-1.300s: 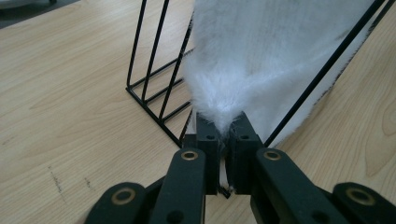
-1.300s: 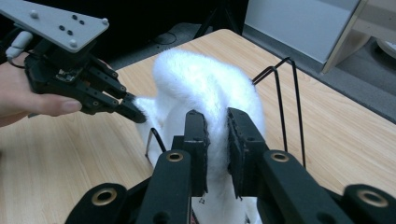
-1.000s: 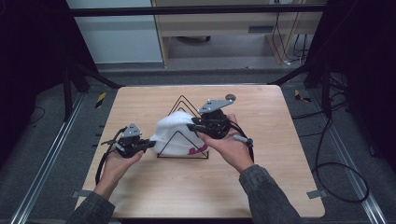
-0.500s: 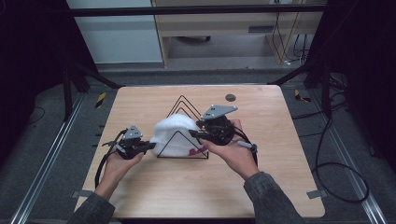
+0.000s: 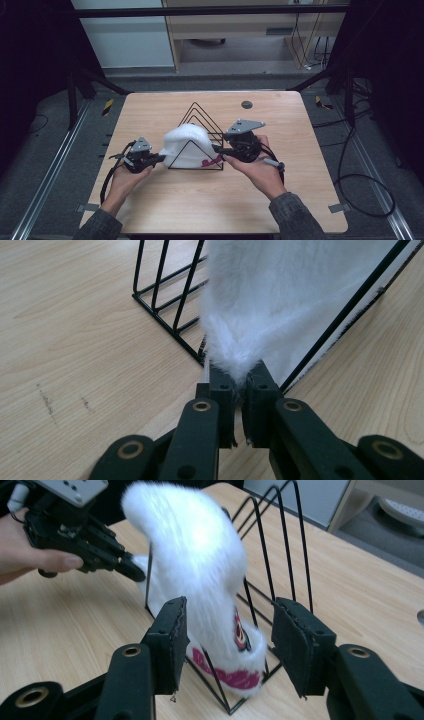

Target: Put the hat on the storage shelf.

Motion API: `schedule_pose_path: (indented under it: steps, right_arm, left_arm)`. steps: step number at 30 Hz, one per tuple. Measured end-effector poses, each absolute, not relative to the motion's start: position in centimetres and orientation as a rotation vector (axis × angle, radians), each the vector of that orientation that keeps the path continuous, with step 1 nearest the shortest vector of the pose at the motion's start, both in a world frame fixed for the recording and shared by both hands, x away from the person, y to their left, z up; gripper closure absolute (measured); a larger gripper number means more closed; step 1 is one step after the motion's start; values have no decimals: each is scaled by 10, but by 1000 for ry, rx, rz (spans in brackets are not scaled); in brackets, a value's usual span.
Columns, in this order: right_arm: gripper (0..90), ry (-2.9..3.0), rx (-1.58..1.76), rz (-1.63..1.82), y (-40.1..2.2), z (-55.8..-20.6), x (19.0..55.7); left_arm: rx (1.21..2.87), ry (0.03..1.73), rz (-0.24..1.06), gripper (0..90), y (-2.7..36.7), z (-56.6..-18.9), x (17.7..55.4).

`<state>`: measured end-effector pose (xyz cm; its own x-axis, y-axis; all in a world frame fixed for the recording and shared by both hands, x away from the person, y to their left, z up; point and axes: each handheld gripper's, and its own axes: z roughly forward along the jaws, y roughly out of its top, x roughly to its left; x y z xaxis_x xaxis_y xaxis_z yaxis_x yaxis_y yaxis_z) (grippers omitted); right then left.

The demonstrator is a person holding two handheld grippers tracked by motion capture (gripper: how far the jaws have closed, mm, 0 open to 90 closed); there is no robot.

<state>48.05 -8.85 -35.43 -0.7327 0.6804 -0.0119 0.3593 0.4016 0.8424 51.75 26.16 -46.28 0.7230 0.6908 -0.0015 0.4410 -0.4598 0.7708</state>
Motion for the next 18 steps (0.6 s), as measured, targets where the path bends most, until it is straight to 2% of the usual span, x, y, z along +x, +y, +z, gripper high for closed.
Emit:
schedule_pose_path:
  steps: [5, 12, 14, 16, 18]
  right_arm:
    - [487, 2296, 938, 1244, -100, -363, 477]
    - [479, 2281, 998, 1213, -120, -374, 472]
    - [468, 2276, 1009, 1208, -125, -377, 470]
    - [439, 2269, 1019, 1205, -130, -380, 468]
    - [371, 2258, 1006, 1242, -135, -382, 466]
  left_arm:
    - [2132, 847, 438, 840, 260, -461, 514]
    - [2140, 854, 425, 818, 261, -461, 511]
    - [2140, 864, 429, 744, 261, -460, 510]
    - [2123, 886, 476, 617, 263, -454, 503]
    - [2125, 889, 482, 480, 264, -451, 499]
